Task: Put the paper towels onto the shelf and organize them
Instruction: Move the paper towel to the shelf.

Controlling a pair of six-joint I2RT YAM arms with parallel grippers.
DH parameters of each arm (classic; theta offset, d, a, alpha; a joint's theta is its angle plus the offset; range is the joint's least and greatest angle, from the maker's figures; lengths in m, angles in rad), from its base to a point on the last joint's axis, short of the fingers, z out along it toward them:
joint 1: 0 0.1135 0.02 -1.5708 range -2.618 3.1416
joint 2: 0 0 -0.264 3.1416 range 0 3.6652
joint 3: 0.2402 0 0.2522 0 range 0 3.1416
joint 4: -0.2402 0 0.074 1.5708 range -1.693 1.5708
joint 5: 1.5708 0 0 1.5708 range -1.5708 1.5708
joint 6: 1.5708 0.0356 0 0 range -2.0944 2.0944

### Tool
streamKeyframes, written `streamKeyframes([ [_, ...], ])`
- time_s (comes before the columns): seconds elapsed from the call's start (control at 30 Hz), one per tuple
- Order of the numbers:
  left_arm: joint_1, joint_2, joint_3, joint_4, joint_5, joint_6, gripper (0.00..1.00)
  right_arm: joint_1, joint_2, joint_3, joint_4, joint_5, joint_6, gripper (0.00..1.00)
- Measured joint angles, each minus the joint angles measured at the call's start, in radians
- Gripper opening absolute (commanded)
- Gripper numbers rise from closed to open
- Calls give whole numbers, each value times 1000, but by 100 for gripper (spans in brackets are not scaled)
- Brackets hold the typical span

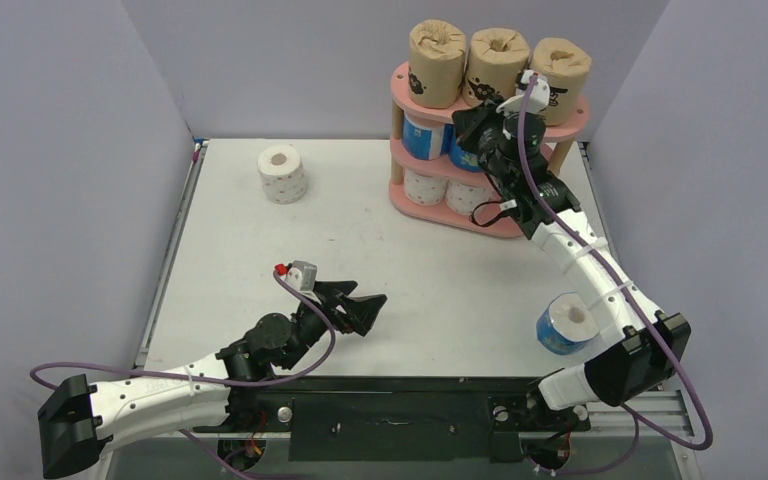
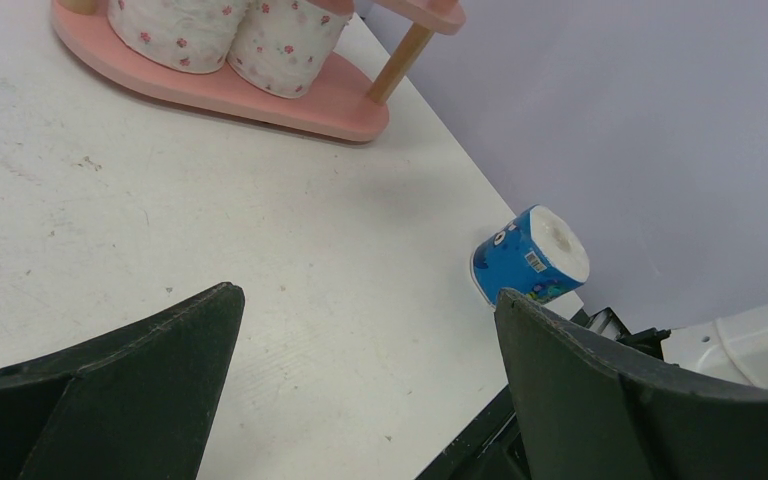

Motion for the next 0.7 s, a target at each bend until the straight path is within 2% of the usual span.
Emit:
streamKeyframes([
  [0.23, 0, -1, 0, 0, 1, 0, 97, 67, 5, 15, 11, -15, -15, 0],
  [0.7, 0, -21, 0, -1, 2, -1, 97, 79, 193, 224, -5, -51, -10, 0],
])
